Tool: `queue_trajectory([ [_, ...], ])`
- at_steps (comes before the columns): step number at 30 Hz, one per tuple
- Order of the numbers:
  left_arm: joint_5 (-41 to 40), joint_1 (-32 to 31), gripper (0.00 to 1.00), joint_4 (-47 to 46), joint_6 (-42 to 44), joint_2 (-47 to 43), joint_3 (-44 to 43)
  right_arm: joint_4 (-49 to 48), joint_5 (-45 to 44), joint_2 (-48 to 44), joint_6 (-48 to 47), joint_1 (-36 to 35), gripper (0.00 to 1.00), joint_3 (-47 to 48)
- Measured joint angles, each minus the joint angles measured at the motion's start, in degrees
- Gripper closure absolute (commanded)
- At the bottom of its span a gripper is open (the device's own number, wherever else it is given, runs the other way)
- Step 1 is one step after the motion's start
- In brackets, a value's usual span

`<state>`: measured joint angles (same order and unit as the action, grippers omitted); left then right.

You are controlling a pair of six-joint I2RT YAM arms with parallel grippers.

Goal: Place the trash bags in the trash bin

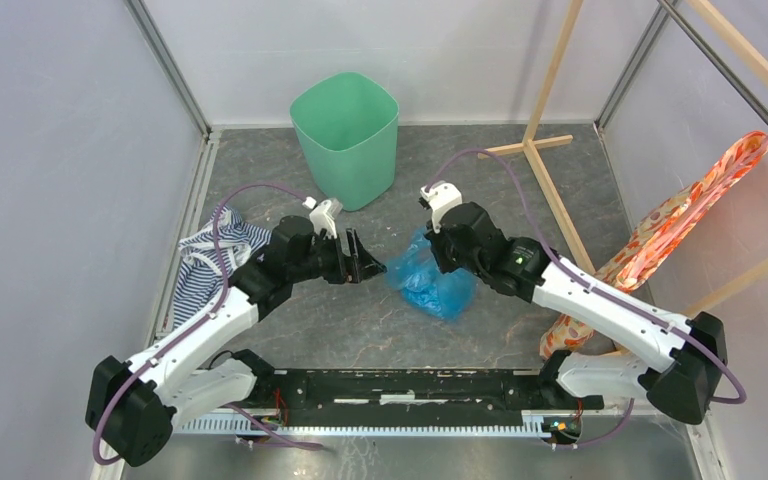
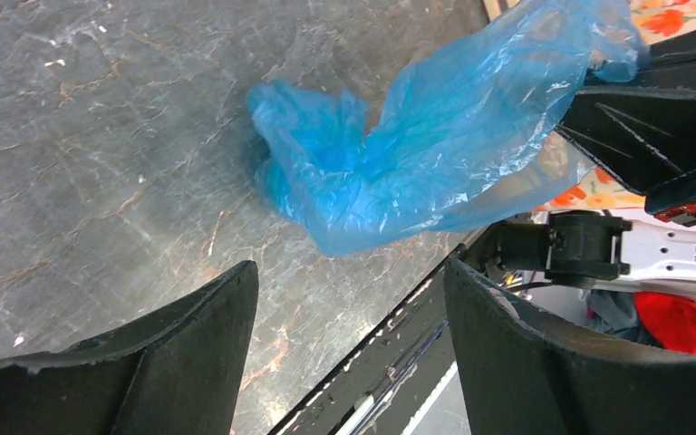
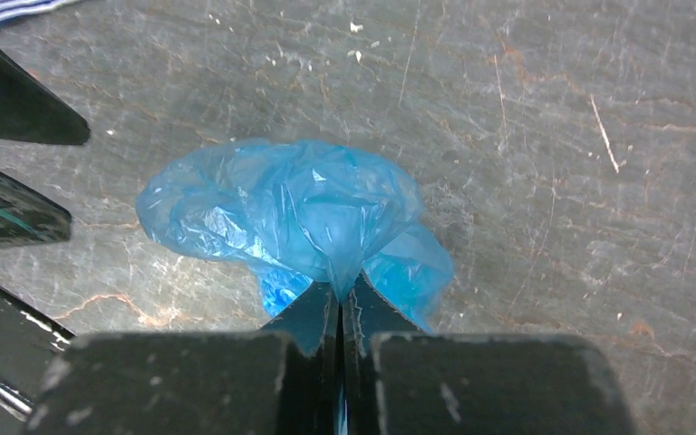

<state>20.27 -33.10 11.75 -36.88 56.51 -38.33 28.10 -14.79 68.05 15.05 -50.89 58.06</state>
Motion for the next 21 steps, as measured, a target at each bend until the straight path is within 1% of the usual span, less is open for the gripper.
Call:
queue_trajectory([
  [8,0.39,-0.04,0.22,-2.75,-1.29,-0.79,0.17,2.21,-0.44,0.9,-4.42,-0.02,1.0,10.47],
  [9,0.42,-0.04,0.24,-2.75,-1.29,-0.79,0.15,2.21,-0.39,0.85,-4.61,-0.04,1.0,11.26],
  [10,0.44,-0.04,0.28,-2.73,-1.31,-0.79,0.15,1.92,-0.37,0.52,-4.76,-0.17,1.0,11.67],
  [11,0.42,-0.04,0.31,-2.73,-1.44,-0.79,0.15,1.86,-0.26,-0.13,-4.76,-0.48,1.0,11.52],
  [12,0.31,-0.04,0.33,-2.69,-1.9,-0.79,0.15,1.29,-0.11,-1.11,-4.61,-1.05,1.0,10.56],
  [15,-1.6,-0.04,0.41,-0.7,-4.44,-0.79,0.11,-2.05,1.33,-6.32,-2.95,-4.81,1.0,2.4],
  [18,-4.37,-0.04,0.44,3.34,-6.23,-0.66,-0.04,-6.99,3.19,-11.87,-1.14,-11.17,1.0,-10.6],
  [20,-5.77,-0.04,0.44,5.81,-6.97,-0.35,-0.04,-9.64,5.2,-13.22,-0.24,-14.69,1.0,-19.47],
  [21,-6.27,-0.04,0.42,6.6,-7.28,-0.17,-0.04,-10.56,6.49,-12.81,0.13,-15.56,0.95,-23.1],
])
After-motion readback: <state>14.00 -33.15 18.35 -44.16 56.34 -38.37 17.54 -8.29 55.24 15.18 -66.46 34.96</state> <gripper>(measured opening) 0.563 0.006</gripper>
